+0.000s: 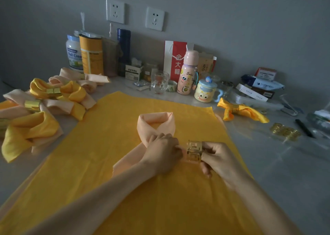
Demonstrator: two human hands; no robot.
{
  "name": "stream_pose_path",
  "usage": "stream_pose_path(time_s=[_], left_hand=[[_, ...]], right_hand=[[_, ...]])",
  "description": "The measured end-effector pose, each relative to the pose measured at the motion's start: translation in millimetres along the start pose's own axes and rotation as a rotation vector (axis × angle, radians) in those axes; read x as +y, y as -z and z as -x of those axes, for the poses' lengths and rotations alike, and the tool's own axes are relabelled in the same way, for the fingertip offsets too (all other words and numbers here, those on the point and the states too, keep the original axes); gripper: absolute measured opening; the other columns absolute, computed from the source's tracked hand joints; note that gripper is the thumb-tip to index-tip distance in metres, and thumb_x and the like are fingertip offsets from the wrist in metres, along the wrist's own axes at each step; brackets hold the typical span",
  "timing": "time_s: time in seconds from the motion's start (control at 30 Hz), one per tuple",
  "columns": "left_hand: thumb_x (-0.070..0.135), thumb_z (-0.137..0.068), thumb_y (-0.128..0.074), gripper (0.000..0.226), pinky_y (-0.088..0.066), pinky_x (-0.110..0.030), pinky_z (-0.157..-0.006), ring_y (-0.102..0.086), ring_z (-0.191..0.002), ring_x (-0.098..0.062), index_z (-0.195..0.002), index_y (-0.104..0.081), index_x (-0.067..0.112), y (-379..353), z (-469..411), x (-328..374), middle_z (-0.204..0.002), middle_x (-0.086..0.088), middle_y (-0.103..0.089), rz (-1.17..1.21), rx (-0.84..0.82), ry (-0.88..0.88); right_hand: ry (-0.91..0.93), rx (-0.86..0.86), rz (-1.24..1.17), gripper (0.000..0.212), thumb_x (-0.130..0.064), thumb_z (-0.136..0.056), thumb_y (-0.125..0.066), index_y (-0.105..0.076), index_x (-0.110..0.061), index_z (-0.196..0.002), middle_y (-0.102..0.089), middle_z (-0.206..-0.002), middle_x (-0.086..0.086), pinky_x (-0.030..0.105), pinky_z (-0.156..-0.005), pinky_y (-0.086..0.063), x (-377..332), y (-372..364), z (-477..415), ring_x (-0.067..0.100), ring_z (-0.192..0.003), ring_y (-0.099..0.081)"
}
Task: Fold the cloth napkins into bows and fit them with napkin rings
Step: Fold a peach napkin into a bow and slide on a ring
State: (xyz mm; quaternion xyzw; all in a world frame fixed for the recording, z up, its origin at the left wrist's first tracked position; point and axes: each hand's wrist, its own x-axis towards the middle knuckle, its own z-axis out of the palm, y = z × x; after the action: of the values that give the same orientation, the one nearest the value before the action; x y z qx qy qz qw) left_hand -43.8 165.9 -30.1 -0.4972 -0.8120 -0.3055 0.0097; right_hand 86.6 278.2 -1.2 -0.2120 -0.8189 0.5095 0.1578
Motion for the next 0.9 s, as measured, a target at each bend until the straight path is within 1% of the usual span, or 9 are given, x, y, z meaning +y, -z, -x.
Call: stream_pose_path(time_s=[0.1, 0.17, 0.23, 0.33, 0.43, 0.53, 0.63, 0.73, 0.9], left_hand=[[0.024, -0.09, -0.055, 0.013, -0.025, -0.031, -0.091, -0.047, -0.104, -0.02, -0.096, -0.066, 0.021, 2.8, -3.0, -2.2, -0.1, -0.001, -0.061, 0.156, -0.042, 0.043], [0.017, -0.089, -0.057, 0.014, -0.028, -0.034, -0.099, -0.052, -0.104, -0.021, -0.098, -0.068, 0.018, 3.8, -2.4, -6.1, -0.099, -0.001, -0.065, 0.266, -0.086, 0.04], [0.013, -0.085, -0.059, 0.011, -0.037, -0.043, -0.099, -0.06, -0.095, -0.019, -0.088, -0.068, 0.02, 5.1, -1.3, -11.3, -0.089, 0.001, -0.067, 0.388, -0.127, 0.027], [0.01, -0.082, -0.061, 0.016, -0.044, -0.045, -0.094, -0.062, -0.086, -0.014, -0.078, -0.063, 0.026, 6.3, 0.0, -13.4, -0.079, 0.006, -0.064, 0.451, -0.154, 0.03], [0.024, -0.075, -0.054, 0.01, -0.04, -0.042, -0.097, -0.058, -0.096, -0.017, -0.084, -0.057, 0.024, 6.7, 0.8, -6.6, -0.09, 0.008, -0.059, 0.402, -0.075, 0.051], [0.027, -0.07, -0.044, 0.042, -0.027, -0.032, -0.103, -0.045, -0.112, -0.016, -0.111, -0.048, 0.018, 4.5, 7.0, -3.7, -0.114, 0.003, -0.049, 0.327, -0.003, -0.033], [0.032, -0.077, -0.055, 0.061, -0.013, -0.02, -0.105, -0.033, -0.126, -0.009, -0.136, -0.04, 0.019, 2.2, 10.3, -3.4, -0.131, 0.006, -0.047, 0.075, -0.04, -0.217], [0.033, -0.083, -0.064, 0.055, -0.014, -0.021, -0.109, -0.037, -0.126, -0.008, -0.134, -0.044, 0.024, 0.1, 9.3, -5.3, -0.131, 0.009, -0.051, 0.052, 0.031, -0.225], [0.03, -0.077, -0.064, 0.048, -0.019, -0.02, -0.107, -0.045, -0.121, -0.011, -0.124, -0.052, 0.024, 5.3, 2.3, -18.6, -0.122, 0.01, -0.057, 0.069, 0.133, -0.241]], right_hand=[[0.084, 0.019, 0.219, 0.021, -0.005, -0.091, -0.054, -0.072, -0.015, -0.09, -0.058, -0.051, -0.007, 0.022, -0.045, -0.032, 5.8, -6.6, -6.2, 0.002, -0.044, -0.04], [0.117, 0.016, 0.357, 0.021, -0.006, -0.091, -0.052, -0.071, -0.014, -0.094, -0.069, -0.075, 0.006, 0.033, -0.053, -0.036, 13.4, -13.6, -11.3, 0.015, -0.056, -0.052], [0.123, 0.01, 0.399, 0.021, -0.006, -0.091, -0.05, -0.069, -0.01, -0.097, -0.07, -0.087, 0.013, 0.038, -0.059, -0.041, 16.3, -15.7, -15.6, 0.029, -0.07, -0.06], [0.088, -0.07, 0.44, 0.018, -0.005, -0.092, -0.049, -0.067, -0.004, -0.095, -0.067, -0.086, 0.019, 0.031, -0.054, -0.032, 14.4, -13.6, -18.8, 0.024, -0.061, -0.052], [0.087, -0.074, 0.387, 0.018, -0.006, -0.093, -0.049, -0.066, -0.009, -0.089, -0.067, -0.084, 0.013, 0.031, -0.058, -0.034, 11.0, -11.2, -19.7, 0.019, -0.067, -0.054], [0.094, -0.003, 0.32, 0.026, -0.007, -0.094, -0.049, -0.059, -0.022, -0.075, -0.06, -0.068, -0.002, 0.026, -0.055, -0.032, 9.8, -13.7, -17.0, 0.014, -0.06, -0.049], [0.122, 0.059, 0.241, 0.024, -0.007, -0.093, -0.052, -0.059, -0.018, -0.073, -0.057, -0.064, 0.003, 0.027, -0.053, -0.03, 13.2, -17.0, -15.1, 0.013, -0.058, -0.044], [0.142, 0.07, 0.213, 0.015, -0.011, -0.091, -0.056, -0.064, -0.012, -0.078, -0.06, -0.068, 0.007, 0.025, -0.053, -0.033, 14.9, -16.1, -14.1, 0.01, -0.057, -0.047], [0.265, 0.201, 0.226, 0.024, -0.02, -0.086, -0.062, -0.054, -0.012, -0.065, -0.048, -0.064, -0.002, 0.016, -0.052, -0.033, 12.7, -10.6, -19.3, 0.007, -0.058, -0.047]])
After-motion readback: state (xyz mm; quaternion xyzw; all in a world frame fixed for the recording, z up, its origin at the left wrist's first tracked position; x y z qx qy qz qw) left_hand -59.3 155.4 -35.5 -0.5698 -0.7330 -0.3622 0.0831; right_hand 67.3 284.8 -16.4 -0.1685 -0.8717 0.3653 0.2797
